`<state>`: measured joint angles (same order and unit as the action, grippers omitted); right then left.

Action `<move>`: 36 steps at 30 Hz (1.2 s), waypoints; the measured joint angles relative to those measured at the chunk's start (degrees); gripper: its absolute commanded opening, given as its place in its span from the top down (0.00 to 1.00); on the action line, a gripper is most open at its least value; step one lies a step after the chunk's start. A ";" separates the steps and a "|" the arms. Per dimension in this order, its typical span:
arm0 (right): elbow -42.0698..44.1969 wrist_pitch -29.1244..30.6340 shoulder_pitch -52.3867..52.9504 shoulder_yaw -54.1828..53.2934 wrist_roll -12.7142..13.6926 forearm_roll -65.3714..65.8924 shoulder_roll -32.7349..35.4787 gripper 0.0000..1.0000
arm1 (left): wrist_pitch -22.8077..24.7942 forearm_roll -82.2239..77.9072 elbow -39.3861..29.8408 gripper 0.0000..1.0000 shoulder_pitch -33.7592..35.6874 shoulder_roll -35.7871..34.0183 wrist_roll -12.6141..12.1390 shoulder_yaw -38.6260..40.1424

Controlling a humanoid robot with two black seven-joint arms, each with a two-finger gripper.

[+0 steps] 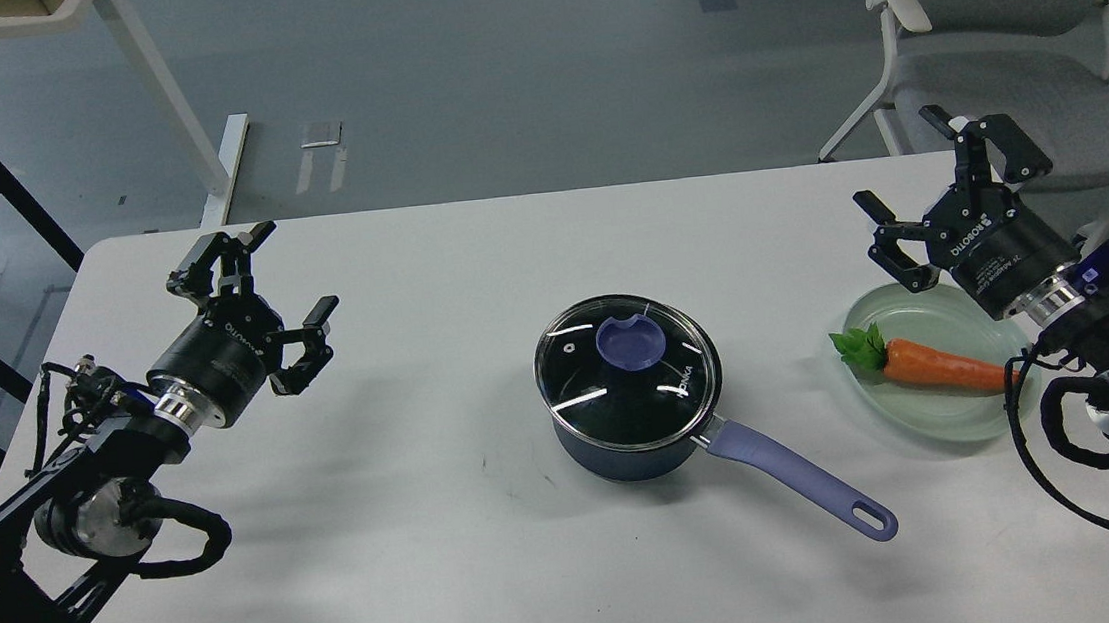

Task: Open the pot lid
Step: 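Move the right gripper down toward the purple saucepan handle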

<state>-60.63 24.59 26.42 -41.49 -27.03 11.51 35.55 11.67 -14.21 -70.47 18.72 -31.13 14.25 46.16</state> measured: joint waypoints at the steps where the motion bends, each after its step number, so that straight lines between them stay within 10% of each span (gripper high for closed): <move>1: 0.00 0.01 -0.04 0.00 -0.03 0.00 0.01 0.00 | -0.10 -0.04 -0.01 0.01 0.00 0.04 0.00 0.08; 15: -8.01 -0.05 0.07 -0.75 -0.62 4.07 10.53 0.00 | -0.42 -1.01 -0.03 0.01 0.83 -0.59 0.77 0.24; 25: -29.41 0.12 5.66 -0.89 -0.67 32.75 28.97 0.00 | -1.58 -1.01 -2.36 0.01 1.05 0.09 1.83 -0.09; 36: -38.55 1.39 8.77 6.57 -0.99 76.47 33.58 0.00 | -1.81 -1.00 -3.81 0.01 1.05 -0.18 1.83 -0.11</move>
<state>-99.17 25.98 35.19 -34.92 -28.01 87.97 69.13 9.86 -15.21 -74.28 19.78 -31.31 16.08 46.05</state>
